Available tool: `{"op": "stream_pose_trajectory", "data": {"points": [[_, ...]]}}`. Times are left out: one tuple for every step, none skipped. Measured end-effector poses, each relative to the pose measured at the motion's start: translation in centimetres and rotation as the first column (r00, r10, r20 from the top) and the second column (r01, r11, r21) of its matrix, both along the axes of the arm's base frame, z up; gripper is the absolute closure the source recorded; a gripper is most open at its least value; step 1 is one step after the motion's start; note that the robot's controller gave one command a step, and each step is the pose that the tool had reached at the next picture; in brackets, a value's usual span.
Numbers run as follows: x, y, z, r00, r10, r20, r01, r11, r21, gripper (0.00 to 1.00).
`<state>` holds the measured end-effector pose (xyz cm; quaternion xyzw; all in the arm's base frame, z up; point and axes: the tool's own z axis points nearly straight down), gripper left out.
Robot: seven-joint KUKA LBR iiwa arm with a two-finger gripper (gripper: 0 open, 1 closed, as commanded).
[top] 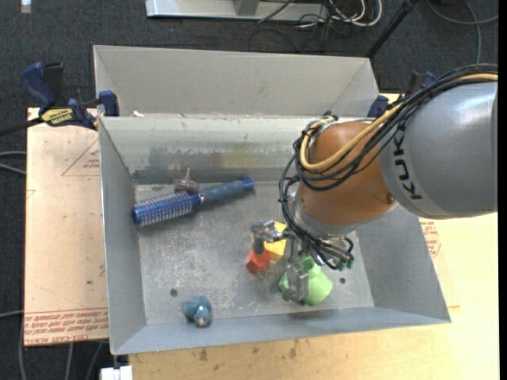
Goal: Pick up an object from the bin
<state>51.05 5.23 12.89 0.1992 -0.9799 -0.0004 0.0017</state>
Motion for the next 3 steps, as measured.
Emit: {"op": "stream_pose_trajectory", "data": {"points": [[6.2, 1.0, -1.2, 0.869, 0.494, 0.008, -0.494, 0.869, 0.000, 0.00], [8.1, -0.2, -4.6, 0.732, 0.681, 0.005, -0.681, 0.732, 0.001, 0.00], [8.2, -0.1, -4.3, 0.733, 0.681, 0.009, -0.681, 0.733, 0.001, 1.00]]}}
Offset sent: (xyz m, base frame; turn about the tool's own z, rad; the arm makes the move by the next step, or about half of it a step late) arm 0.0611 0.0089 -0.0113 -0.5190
